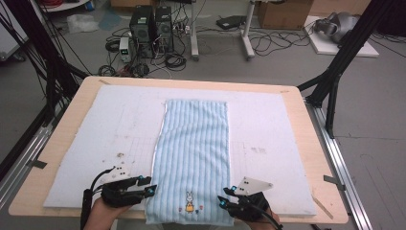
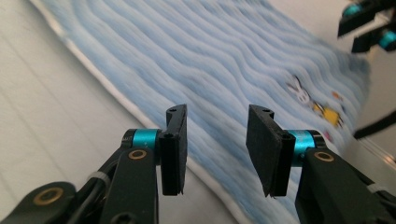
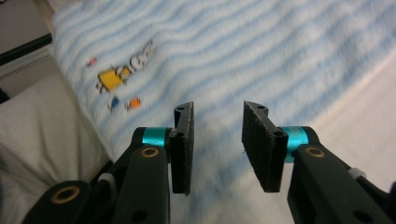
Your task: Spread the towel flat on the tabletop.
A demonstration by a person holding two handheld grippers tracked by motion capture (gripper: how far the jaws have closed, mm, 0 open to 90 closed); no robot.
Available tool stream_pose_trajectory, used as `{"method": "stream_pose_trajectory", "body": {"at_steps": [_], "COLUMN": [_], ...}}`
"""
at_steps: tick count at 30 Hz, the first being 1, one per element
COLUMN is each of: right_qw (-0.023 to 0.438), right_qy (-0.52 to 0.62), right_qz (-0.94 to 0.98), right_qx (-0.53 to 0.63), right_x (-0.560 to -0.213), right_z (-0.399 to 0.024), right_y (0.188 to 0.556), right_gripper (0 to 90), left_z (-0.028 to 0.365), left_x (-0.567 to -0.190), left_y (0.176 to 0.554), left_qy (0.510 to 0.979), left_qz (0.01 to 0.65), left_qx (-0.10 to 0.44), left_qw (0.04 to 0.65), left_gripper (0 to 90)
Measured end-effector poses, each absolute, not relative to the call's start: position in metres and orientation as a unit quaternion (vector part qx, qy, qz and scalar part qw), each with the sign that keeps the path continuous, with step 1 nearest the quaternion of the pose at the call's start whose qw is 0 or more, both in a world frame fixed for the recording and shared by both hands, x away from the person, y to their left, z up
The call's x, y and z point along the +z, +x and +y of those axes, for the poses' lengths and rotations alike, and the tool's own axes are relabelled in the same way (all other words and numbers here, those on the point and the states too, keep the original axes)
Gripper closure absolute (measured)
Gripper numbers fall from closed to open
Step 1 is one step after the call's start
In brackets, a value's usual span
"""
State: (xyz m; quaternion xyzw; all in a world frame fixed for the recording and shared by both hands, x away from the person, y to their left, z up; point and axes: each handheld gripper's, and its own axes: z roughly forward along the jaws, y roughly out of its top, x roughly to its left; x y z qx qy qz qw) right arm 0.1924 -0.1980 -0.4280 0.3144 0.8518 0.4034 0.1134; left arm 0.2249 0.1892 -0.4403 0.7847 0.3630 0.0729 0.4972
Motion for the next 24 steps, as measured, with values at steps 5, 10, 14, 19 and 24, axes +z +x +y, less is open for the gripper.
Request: {"method": "stream_pose_trajectory", "body": {"at_steps": [5,10,14,19,24], "right_qw": [0.098,0.073,0.052,0.021,0.028], "right_qy": [0.292,0.267,0.243,0.209,0.223], "right_qz": [0.858,0.881,0.891,0.904,0.890], "right_qx": [0.410,0.384,0.380,0.373,0.398], "right_x": [-0.431,-0.444,-0.442,-0.440,-0.435], "right_z": [-0.168,-0.142,-0.144,-0.149,-0.156], "right_y": [0.209,0.223,0.221,0.215,0.225], "right_gripper": [71.7,76.3,86.6,84.7,68.1], "left_z": [0.192,0.200,0.207,0.208,0.201], "left_x": [-0.435,-0.432,-0.427,-0.425,-0.426], "left_y": [0.235,0.244,0.250,0.258,0.276], "left_qy": [0.775,0.767,0.756,0.755,0.760], "left_qz": [0.371,0.383,0.393,0.394,0.393], "left_qx": [0.091,0.101,0.106,0.104,0.098], "left_qw": [0.504,0.504,0.513,0.514,0.508], "left_gripper": [59.1,59.0,58.9,58.5,56.3]}}
